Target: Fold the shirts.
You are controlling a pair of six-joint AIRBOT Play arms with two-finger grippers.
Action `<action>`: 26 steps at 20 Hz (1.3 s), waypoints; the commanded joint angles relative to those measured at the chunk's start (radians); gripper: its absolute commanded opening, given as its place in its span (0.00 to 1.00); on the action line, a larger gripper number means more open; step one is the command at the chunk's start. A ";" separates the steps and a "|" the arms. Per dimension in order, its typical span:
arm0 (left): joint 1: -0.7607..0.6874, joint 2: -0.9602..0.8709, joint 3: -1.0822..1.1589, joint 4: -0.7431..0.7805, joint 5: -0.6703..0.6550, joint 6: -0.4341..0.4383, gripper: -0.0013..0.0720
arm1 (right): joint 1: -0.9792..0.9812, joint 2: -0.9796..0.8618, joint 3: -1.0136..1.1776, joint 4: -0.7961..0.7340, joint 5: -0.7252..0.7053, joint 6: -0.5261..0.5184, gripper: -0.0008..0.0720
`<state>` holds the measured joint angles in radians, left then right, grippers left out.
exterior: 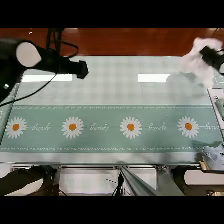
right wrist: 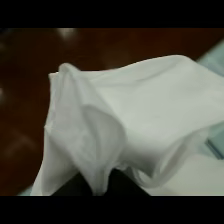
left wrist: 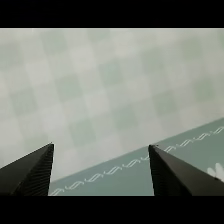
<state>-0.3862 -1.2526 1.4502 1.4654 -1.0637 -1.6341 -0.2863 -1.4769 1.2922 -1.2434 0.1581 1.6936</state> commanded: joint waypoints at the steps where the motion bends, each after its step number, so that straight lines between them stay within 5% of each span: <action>1: -0.001 0.038 0.149 0.000 -0.006 0.001 1.00 | 0.054 0.254 0.001 0.004 -0.046 -0.078 0.04; 8: 0.000 0.230 0.380 0.000 -0.118 0.001 1.00 | 0.290 0.661 0.001 0.004 0.079 -0.187 0.04; 14: 0.001 0.318 0.377 0.054 -0.453 -0.003 1.00 | 0.562 0.668 -0.016 0.025 0.732 -0.183 0.04; 19: 0.001 0.318 0.286 0.085 -0.490 -0.003 1.00 | 0.972 0.474 -0.195 -0.099 0.649 -0.084 0.04; 24: 0.004 0.318 0.197 0.102 -0.489 -0.004 1.00 | 1.041 0.205 -0.258 -0.089 0.587 0.000 0.06; 25: 0.004 0.318 0.178 0.102 -0.487 -0.014 1.00 | 1.040 0.171 -0.258 -0.085 0.564 0.004 0.22; 26: 0.004 0.318 0.159 0.102 -0.480 -0.014 1.00 | 1.035 0.147 -0.258 -0.056 0.544 0.005 0.54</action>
<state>-0.3832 -0.9360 1.6588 1.5589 -1.5444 -1.6386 0.7223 -1.2247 1.0515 -1.3270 0.7464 1.6691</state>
